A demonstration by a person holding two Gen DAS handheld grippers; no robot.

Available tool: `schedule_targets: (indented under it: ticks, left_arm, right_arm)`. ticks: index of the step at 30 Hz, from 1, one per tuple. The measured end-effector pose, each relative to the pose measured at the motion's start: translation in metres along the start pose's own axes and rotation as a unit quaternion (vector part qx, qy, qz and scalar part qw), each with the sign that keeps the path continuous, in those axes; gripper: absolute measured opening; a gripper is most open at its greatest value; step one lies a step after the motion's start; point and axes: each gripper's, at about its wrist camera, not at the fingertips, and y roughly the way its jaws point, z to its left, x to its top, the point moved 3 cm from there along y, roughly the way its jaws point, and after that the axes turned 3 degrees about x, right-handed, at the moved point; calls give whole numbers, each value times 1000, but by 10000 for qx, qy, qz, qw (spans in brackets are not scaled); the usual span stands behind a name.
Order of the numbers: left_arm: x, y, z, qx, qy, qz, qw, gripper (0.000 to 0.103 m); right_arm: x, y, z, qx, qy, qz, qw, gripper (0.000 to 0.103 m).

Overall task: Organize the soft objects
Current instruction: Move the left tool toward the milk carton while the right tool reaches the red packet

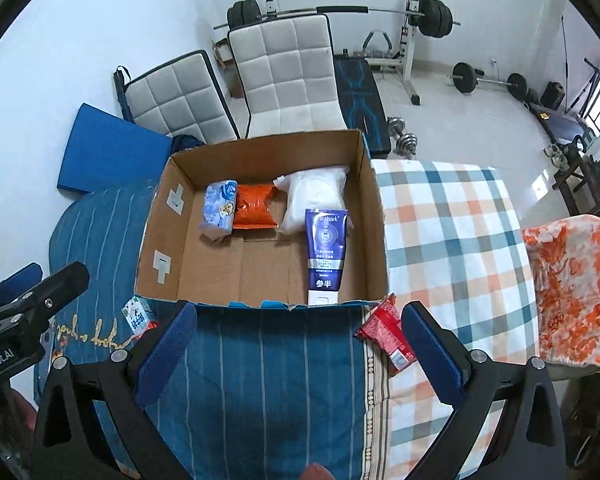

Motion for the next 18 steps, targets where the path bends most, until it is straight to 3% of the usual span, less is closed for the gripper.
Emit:
schedule_targets:
  ticks: [7, 10, 14, 18]
  left_arm:
    - [-8, -15, 21, -257, -473, -62, 9985, 102]
    - [-18, 0, 45, -196, -937, 171, 9953, 102]
    - [-44, 28, 86, 130, -1633, 408, 9857, 102]
    - [-85, 76, 124, 417, -2300, 1038, 9667, 102]
  right_arm:
    - [-9, -16, -27, 212, 327, -102, 9992, 103]
    - [-19, -19, -59, 291, 783, -204, 9963, 103]
    - [-35, 2, -91, -105, 637, 113, 9979, 103]
    - [-53, 38, -121, -546, 539, 580, 9954, 103]
